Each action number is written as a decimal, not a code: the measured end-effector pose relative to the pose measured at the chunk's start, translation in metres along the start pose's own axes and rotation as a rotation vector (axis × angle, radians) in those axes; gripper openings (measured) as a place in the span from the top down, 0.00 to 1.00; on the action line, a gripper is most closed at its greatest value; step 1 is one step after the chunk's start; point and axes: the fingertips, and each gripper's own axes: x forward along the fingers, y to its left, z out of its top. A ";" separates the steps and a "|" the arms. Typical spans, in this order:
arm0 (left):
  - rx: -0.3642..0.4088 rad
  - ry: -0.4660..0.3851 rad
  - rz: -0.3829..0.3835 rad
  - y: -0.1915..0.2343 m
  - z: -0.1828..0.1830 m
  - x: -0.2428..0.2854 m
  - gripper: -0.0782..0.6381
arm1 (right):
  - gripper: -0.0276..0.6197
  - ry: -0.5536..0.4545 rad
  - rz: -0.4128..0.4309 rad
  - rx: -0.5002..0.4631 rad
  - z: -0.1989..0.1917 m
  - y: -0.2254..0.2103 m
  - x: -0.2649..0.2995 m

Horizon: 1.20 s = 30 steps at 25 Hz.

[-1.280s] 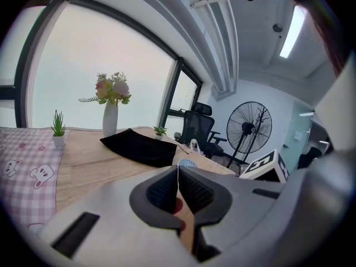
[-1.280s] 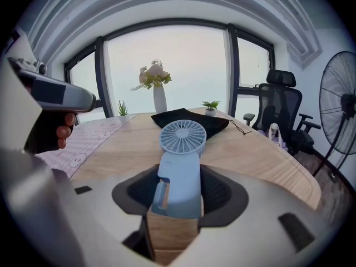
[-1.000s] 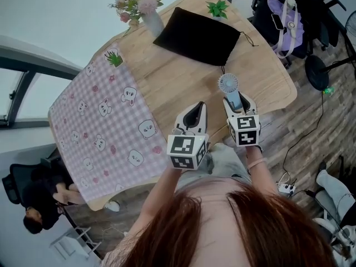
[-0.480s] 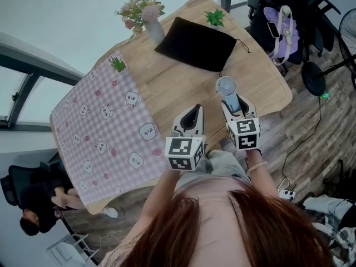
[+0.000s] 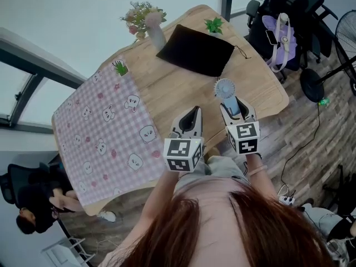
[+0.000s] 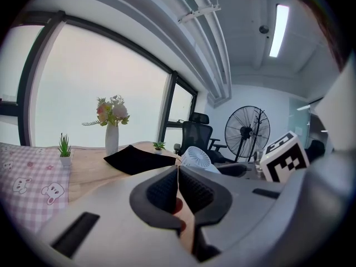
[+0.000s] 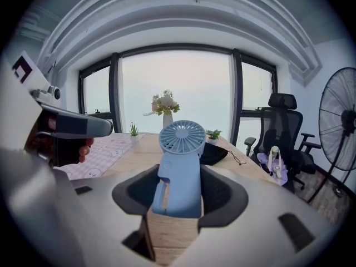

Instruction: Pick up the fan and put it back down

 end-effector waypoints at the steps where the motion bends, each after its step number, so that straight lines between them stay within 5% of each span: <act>1: 0.003 -0.004 0.001 -0.001 0.002 -0.001 0.87 | 0.63 -0.006 0.001 -0.002 0.002 0.000 -0.002; 30: 0.107 -0.120 0.013 -0.011 0.056 -0.014 0.87 | 0.63 -0.185 0.008 -0.058 0.079 -0.001 -0.047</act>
